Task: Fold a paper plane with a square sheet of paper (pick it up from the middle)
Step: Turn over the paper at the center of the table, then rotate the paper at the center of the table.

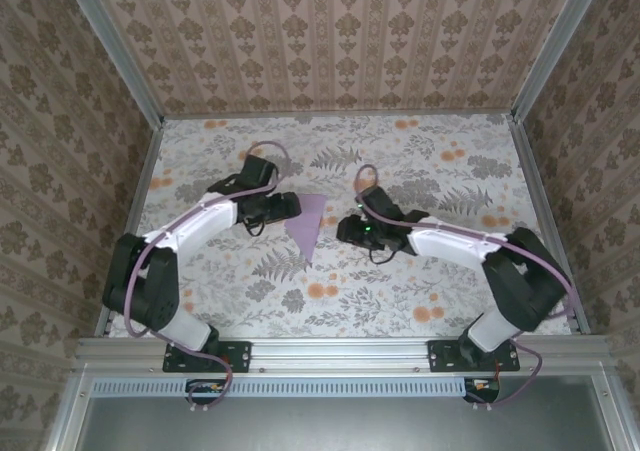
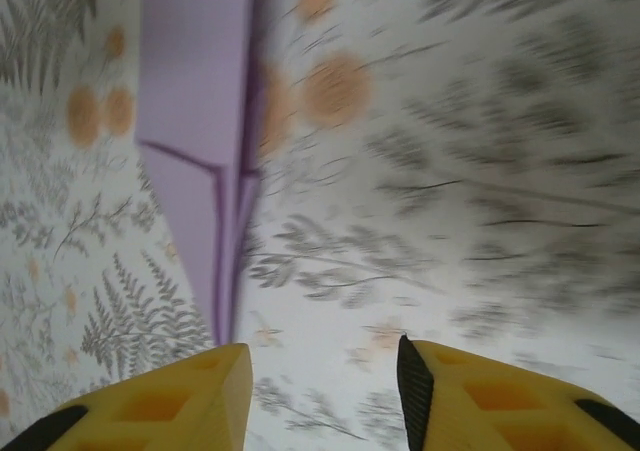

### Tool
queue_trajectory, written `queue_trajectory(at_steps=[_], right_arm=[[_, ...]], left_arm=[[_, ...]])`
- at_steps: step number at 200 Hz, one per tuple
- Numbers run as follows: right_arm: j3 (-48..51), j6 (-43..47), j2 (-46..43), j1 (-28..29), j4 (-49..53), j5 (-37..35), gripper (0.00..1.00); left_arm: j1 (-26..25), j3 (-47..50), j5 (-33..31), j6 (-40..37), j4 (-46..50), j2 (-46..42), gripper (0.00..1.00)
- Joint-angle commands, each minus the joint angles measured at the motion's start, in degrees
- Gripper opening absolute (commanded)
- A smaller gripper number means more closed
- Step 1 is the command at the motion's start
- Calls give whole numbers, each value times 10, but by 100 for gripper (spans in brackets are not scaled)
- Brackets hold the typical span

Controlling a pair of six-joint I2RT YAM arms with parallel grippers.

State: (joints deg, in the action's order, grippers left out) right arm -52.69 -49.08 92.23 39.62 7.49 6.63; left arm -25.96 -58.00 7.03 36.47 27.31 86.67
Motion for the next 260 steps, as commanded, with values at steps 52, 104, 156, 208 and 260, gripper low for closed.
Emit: queue_trajectory(at_steps=[52,104,156,208,260], right_arm=[[-202,-43,194,95,14,5,40],[-269,-14,256,96,125,-21,39],[-248,121,250,79,201,-4,37],[-153,320,153,42,224,33,34],[-71,220,17,39,77,23,37]], left_arm=[[140,142,70,-7,-45,-147,100],[182,184,124,-13,-70,-170,100],[182,185,159,-19,-86,-159,100],[164,175,193,-18,-98,-127,100],[110,174,192,21,-131,-113,100]])
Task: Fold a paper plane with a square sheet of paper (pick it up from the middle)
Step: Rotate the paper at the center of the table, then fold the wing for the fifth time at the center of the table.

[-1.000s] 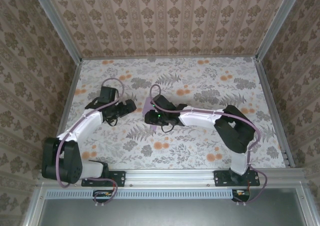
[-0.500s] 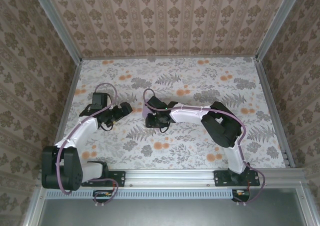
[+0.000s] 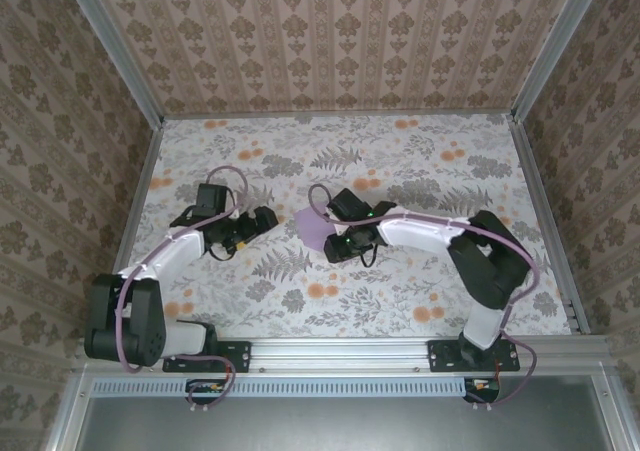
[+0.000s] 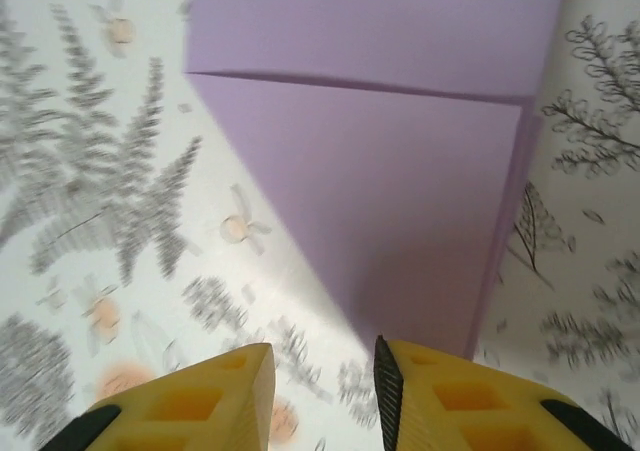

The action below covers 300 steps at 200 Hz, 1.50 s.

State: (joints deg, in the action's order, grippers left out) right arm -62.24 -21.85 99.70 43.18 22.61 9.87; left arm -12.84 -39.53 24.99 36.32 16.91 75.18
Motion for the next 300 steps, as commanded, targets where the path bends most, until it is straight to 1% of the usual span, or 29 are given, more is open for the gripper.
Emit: queue_trajectory(at_steps=[1,27,48,86,126,176,186,190,213,236,256,300], right_arm=[[25,-57,-59,3,-76,-11,37],[35,-160,-62,4,-111,-51,39],[19,-206,-33,4,-115,-64,38],[-12,-236,21,4,-109,-62,37],[-26,-234,47,3,-103,-83,36],[-41,-229,79,-4,-97,-90,35],[-39,-232,84,-8,-99,-91,34],[-38,-233,86,-9,-100,-90,34],[-31,-239,95,-15,-109,-81,34],[-12,-249,99,-25,-131,-54,34],[12,-265,94,-38,-157,-27,34],[71,-310,85,-77,-245,62,35]], left_arm=[[-22,-10,12,24,-28,2,100],[-51,3,8,63,-59,5,100],[-73,8,2,92,-77,13,100],[-110,-10,-4,108,-79,45,100],[-125,-18,-6,131,-94,73,99],[-130,-29,8,153,-107,106,83],[-129,-28,12,159,-113,109,82],[-146,-28,12,161,-115,111,81],[-150,-30,18,168,-124,122,75],[-155,-32,28,176,-137,133,68],[-160,-32,30,182,-145,141,65],[-166,-31,44,198,-170,160,51]])
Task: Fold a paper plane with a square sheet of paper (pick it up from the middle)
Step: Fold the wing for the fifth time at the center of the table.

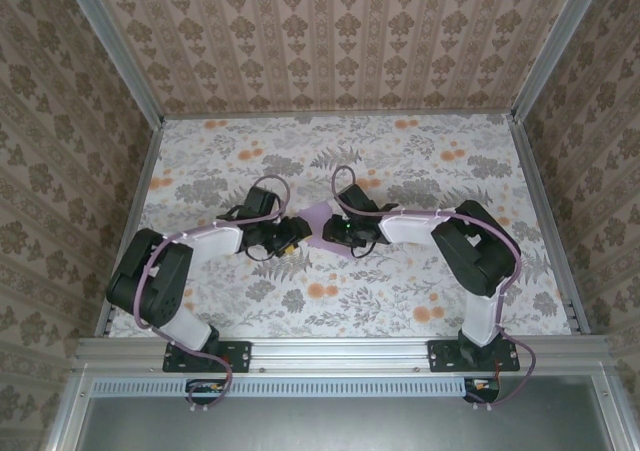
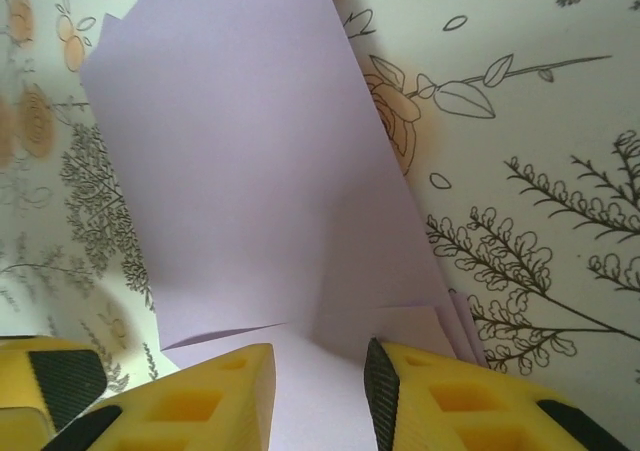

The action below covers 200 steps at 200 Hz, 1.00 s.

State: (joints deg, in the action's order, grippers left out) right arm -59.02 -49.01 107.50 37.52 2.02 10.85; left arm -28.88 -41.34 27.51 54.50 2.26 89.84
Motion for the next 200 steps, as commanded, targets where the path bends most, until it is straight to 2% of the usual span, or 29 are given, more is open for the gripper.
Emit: queue_trajectory(at_steps=[1,45,160,200], right_arm=[[40,-40,8,-21,-41,54,35],[59,-50,3,-36,-63,76,35],[66,-49,3,-40,-62,77,34],[71,-48,3,-40,-64,76,34]], left_arm=[[-6,-13,19,16,-25,14,51],[-6,-17,29,28,-45,35,41],[-6,-31,44,62,-79,84,36],[-6,-34,52,75,-101,96,30]])
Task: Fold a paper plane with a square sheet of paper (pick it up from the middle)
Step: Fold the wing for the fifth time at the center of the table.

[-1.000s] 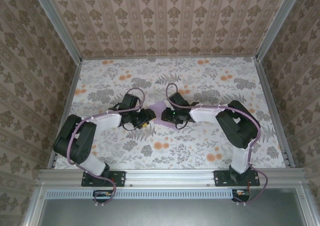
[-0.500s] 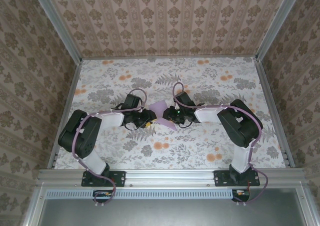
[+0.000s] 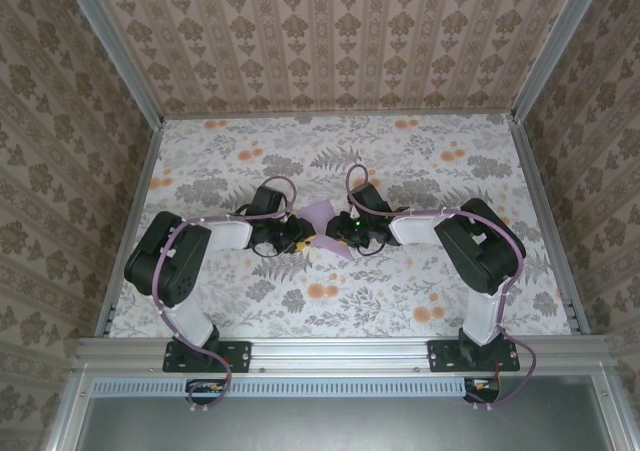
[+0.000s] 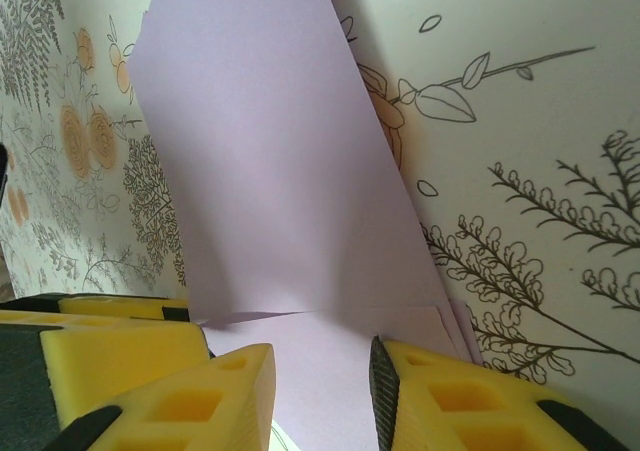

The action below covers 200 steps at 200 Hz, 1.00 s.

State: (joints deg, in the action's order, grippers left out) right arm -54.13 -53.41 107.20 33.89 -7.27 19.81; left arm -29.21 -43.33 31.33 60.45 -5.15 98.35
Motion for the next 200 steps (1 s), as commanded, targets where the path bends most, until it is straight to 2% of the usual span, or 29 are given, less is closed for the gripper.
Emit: queue_trajectory(at_steps=[1,106,126,140,168,200], right_arm=[[22,-4,6,-4,29,-13,34],[24,27,-6,-7,6,13,36],[21,37,-9,-7,0,23,37],[20,47,-18,-8,-1,25,40],[25,93,-69,-8,16,-4,52],[28,201,-130,1,87,-65,58]], left_arm=[[-3,-13,13,16,-27,11,30],[-1,-2,31,28,-71,22,25],[-1,-3,34,27,-72,25,20],[-1,-2,35,27,-71,26,15],[-1,-2,37,28,-70,22,4],[-2,-4,37,30,-65,15,0]])
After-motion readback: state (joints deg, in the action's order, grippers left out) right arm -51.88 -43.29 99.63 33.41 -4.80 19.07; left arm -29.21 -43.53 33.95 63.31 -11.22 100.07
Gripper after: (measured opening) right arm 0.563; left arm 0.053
